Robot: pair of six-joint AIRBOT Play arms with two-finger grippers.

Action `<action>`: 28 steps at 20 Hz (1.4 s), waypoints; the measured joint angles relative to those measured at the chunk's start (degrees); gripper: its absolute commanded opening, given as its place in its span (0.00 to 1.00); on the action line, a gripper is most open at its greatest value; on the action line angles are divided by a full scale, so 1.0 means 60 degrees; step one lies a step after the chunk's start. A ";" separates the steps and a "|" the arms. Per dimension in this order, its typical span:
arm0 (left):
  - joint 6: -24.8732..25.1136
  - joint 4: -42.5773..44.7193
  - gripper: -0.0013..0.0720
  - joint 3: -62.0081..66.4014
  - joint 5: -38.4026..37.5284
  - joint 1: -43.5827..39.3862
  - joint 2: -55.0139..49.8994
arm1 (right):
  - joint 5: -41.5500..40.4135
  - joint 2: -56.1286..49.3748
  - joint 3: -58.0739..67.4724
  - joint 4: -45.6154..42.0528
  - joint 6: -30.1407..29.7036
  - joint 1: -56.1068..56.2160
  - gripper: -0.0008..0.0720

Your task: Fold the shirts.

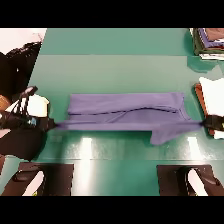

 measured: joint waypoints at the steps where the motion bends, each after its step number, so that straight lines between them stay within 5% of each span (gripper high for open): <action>1: 0.0004 -0.0044 0.05 0.0284 0.0339 0.0000 -0.0514 | -0.0240 -0.0619 0.0408 0.0018 0.0033 0.0342 0.03; 8: 0.0659 -0.0882 0.05 0.2248 0.1858 0.0004 -0.4568 | -0.0965 -0.5654 0.3734 0.0051 0.0299 0.2189 0.03; 15: 0.0823 -0.1286 0.05 0.3523 0.2860 0.0004 -0.6557 | -0.1060 -0.8003 0.6116 0.0051 0.0474 0.2528 0.03; 16: 0.0827 -0.1359 0.19 0.3595 0.3024 0.0004 -0.6645 | -0.1104 -0.8156 0.6295 0.0051 0.0499 0.2535 0.04; 17: 0.0831 -0.1435 0.70 0.3643 0.3126 0.0004 -0.6706 | -0.1162 -0.8258 0.6415 0.0051 0.0506 0.2539 0.04; 18: 0.0834 -0.1508 1.00 0.3672 0.3195 0.0007 -0.6747 | -0.1235 -0.8335 0.6513 0.0051 0.0528 0.2532 0.19; 19: 0.0831 -0.1585 0.98 0.3705 0.3238 0.0011 -0.6776 | -0.1326 -0.8393 0.6575 0.0066 0.0539 0.2503 0.44; 23: 0.0834 -0.1745 0.98 0.3912 0.3002 0.0011 -0.6805 | -0.1067 -0.8480 0.6696 0.0299 0.0535 0.1938 0.47; 24: 0.0834 -0.1759 0.67 0.4000 0.2838 0.0007 -0.6768 | -0.0841 -0.8473 0.6706 0.0368 0.0521 0.1694 0.47; 25: 0.0834 -0.1767 0.26 0.4073 0.2699 0.0011 -0.6703 | -0.0656 -0.8455 0.6717 0.0408 0.0433 0.1424 0.49; 26: 0.0834 -0.1781 0.07 0.4120 0.2586 0.0011 -0.6626 | -0.0433 -0.8411 0.6717 0.0444 0.0353 0.1173 0.66; 27: 0.0838 -0.1800 0.06 0.4153 0.2477 0.0011 -0.6528 | -0.0229 -0.8368 0.6696 0.0492 0.0240 0.0911 0.88; 28: 0.0852 -0.1829 0.06 0.4182 0.2437 0.0007 -0.6426 | -0.0084 -0.8327 0.6626 0.0517 0.0127 0.0681 0.91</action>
